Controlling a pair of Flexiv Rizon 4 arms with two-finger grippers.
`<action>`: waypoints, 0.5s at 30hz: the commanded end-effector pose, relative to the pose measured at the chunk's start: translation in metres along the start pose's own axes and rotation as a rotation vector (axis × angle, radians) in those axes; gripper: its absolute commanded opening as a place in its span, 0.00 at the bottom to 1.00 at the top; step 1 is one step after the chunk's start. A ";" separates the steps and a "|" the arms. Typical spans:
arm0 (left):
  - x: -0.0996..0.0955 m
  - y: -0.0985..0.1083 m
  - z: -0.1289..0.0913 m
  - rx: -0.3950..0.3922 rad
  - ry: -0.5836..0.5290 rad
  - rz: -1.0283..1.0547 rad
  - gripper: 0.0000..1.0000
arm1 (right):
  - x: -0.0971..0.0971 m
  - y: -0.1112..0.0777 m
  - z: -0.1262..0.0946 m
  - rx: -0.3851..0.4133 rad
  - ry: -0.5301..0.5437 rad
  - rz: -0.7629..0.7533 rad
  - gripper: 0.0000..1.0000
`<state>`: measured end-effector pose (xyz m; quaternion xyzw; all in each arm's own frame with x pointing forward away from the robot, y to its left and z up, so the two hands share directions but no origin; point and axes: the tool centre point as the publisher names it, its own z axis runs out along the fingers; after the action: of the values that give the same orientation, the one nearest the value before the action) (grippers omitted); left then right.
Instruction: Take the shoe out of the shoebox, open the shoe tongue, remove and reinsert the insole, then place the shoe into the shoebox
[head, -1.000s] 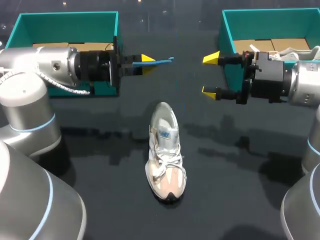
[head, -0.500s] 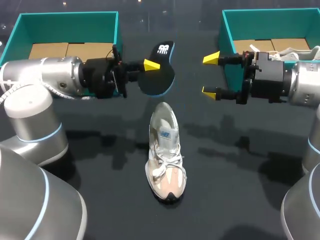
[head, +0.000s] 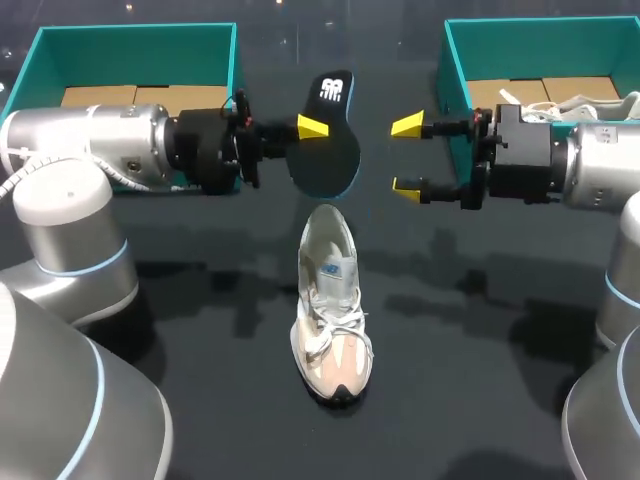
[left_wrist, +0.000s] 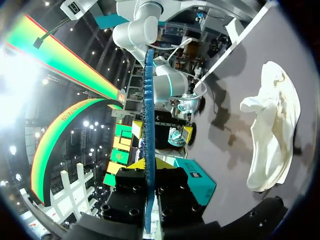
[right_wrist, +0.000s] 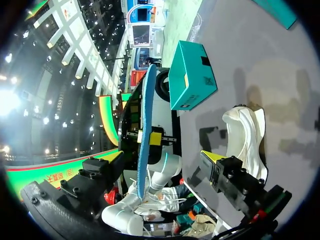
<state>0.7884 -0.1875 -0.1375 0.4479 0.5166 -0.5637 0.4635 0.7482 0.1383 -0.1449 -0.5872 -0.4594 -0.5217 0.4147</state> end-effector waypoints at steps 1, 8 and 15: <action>0.004 0.003 0.008 -0.013 0.018 0.040 0.00 | -0.001 -0.001 0.004 -0.005 0.000 0.000 1.00; 0.011 0.014 0.017 -0.034 0.034 0.100 0.00 | 0.003 -0.001 0.019 0.042 -0.019 -0.040 1.00; 0.014 0.018 0.023 -0.035 0.051 0.117 0.00 | 0.003 -0.004 0.034 0.102 -0.057 -0.097 1.00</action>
<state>0.7998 -0.2066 -0.1517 0.4809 0.5117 -0.5150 0.4915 0.7408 0.1617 -0.1459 -0.5572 -0.5147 -0.5120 0.4030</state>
